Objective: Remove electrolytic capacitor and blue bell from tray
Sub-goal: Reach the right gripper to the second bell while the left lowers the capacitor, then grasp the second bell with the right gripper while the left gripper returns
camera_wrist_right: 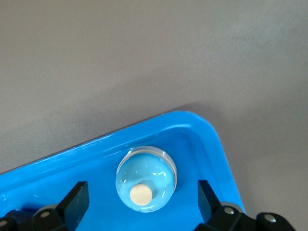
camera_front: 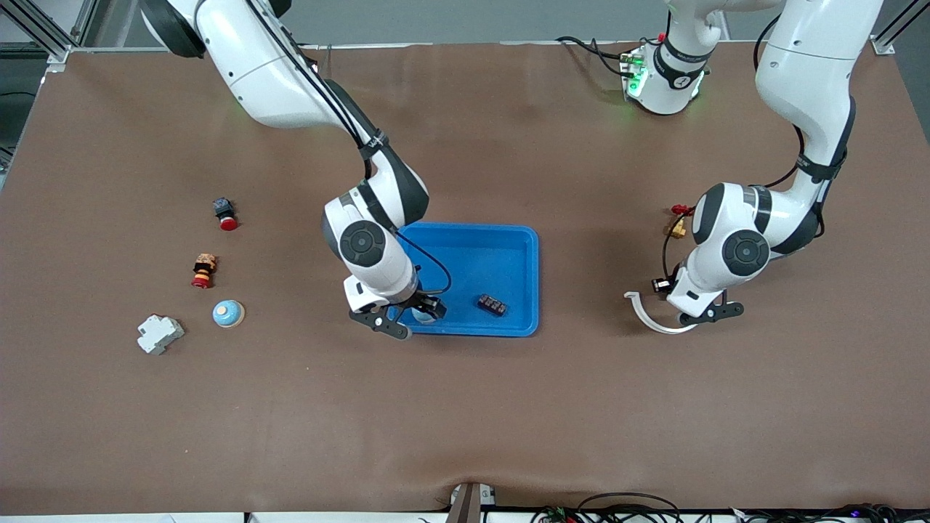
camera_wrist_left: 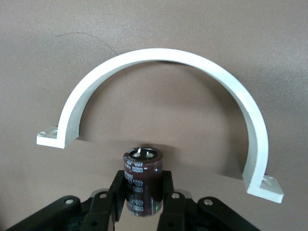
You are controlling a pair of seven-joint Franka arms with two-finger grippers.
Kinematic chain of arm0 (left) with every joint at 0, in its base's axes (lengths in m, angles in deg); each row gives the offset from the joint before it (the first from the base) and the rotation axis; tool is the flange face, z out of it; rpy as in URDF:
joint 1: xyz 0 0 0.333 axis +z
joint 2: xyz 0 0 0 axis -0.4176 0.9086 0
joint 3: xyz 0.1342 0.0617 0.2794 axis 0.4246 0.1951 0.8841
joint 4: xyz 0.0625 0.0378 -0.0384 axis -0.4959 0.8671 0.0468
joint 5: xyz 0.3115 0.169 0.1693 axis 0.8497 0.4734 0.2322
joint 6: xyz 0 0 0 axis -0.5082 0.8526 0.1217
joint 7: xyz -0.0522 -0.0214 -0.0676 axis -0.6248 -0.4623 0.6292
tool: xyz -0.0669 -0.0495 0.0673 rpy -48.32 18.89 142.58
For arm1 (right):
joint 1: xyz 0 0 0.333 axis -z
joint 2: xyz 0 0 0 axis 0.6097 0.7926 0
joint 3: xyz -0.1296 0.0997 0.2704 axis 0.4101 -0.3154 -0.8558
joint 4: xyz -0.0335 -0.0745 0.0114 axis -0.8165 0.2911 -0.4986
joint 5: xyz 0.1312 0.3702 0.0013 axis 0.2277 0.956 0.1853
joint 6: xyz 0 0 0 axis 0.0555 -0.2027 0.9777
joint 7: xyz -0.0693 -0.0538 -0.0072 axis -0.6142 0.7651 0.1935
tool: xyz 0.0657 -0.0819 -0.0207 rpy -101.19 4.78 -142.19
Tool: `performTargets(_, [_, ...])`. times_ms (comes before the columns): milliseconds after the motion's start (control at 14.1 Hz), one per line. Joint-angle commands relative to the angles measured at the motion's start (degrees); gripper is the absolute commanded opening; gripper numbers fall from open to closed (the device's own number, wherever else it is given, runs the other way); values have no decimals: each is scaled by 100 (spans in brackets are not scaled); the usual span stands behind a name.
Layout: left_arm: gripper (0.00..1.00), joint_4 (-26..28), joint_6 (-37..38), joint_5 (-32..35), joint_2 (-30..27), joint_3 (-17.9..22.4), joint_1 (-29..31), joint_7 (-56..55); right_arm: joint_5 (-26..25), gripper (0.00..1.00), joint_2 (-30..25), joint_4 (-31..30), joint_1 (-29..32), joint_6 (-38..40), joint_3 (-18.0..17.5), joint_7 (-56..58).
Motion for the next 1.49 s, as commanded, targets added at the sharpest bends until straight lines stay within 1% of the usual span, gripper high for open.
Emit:
performTargets(0, [0,-19,-65,131,39,-16,24,20,-144,100,124,180,-66,-8,54,-198])
performTargets(71, [0,-19,-65,131,39,-16,24,20,-145,100,159,154,-75,-113,54,-207])
performTargets(213, [6,-19,-65,131,39,-16,24,20,-171,100,273,145,-153,-315,62,-356])
performTargets(284, [15,-28,-56,131,39,-16,24,20,-171,100,300,145,-189,-360,62,-391])
performTargets(356, [43,-28,-56,131,39,-16,33,20,-171,100,335,136,-189,-377,62,-392])
performTargets(427, [83,-28,-56,131,39,-16,33,20,-171,100,344,136,-189,-386,71,-392])
performTargets(498, [100,-28,-47,131,30,-16,24,11,-171,100,362,136,-189,-404,62,-392])
performTargets(782, [100,-98,171,122,-110,-42,24,-68,-197,100,406,128,-198,-465,62,-400])
performTargets(853, [100,-159,277,122,-163,-42,24,-85,-197,75,406,128,-189,-465,62,-392])
performTargets(924, [100,-221,426,96,-224,-59,24,-94,-267,33,406,136,-189,-465,62,-383])
performTargets(995, [100,-317,584,61,-295,-68,7,-138,-329,0,406,136,-189,-457,62,-392])
performTargets(1138, [100,-624,1110,34,-348,-103,-37,-261,-312,0,406,136,-180,-448,54,-461])
performTargets(1280, [100,-1098,1804,34,-331,-366,-29,-620,-242,0,371,163,-180,-352,54,-550])
performTargets(1422, [100,-1502,2245,-114,-296,-525,-64,-954,-232,0,336,162,-189,-133,27,-698])
